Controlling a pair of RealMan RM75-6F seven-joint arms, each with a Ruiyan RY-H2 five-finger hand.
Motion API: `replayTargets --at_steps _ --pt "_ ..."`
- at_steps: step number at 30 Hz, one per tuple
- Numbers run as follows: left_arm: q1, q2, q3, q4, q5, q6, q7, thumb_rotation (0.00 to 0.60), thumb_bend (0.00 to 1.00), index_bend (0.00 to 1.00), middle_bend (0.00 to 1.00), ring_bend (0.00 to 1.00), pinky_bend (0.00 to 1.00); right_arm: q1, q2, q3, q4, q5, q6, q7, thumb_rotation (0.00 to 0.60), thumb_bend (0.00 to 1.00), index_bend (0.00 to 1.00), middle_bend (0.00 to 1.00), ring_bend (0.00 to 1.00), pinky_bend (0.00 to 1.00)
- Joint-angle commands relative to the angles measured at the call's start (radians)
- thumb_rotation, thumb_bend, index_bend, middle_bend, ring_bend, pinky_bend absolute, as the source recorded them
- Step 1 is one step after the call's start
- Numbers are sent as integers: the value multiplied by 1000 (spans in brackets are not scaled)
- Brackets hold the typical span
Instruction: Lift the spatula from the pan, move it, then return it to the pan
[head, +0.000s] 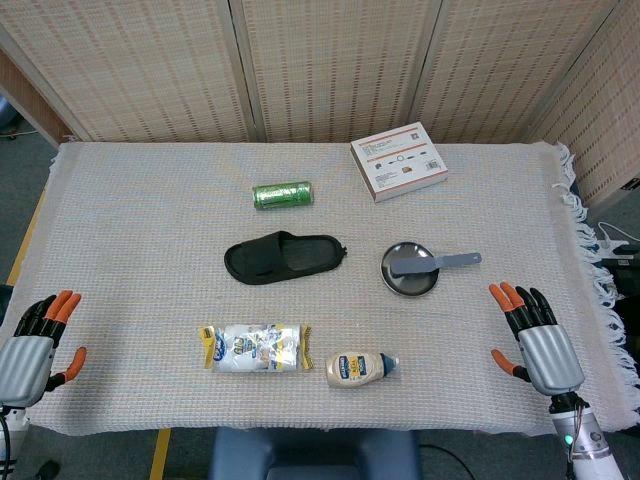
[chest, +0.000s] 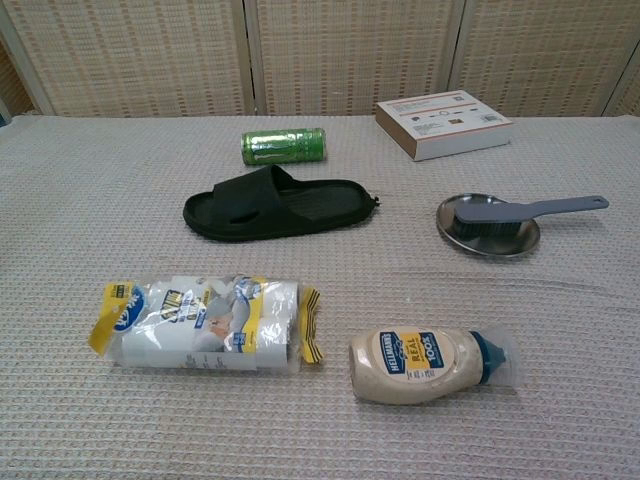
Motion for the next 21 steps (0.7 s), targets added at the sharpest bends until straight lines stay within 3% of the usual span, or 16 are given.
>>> replayTargets --at_steps 1,8,13,21 --pt "-5 1 1 -4 -8 -15 -1 600 429 0 0 0 92 2 -1 1 2 9 -9 -3 600 142 0 0 0 0" --pt "-16 2 0 -4 -7 -30 -21 600 429 0 0 0 93 61 -29 46 21 61 -93 -120 600 143 0 0 0 0" --pt "-23 1 2 -5 0 -35 -27 600 432 0 0 0 93 208 -77 130 72 148 -284 -207 600 142 12 0 0 0" --pt "-24 3 3 -4 -11 -44 -33 600 435 0 0 0 93 407 -232 210 250 237 -478 -263 600 142 181 127 0 67"
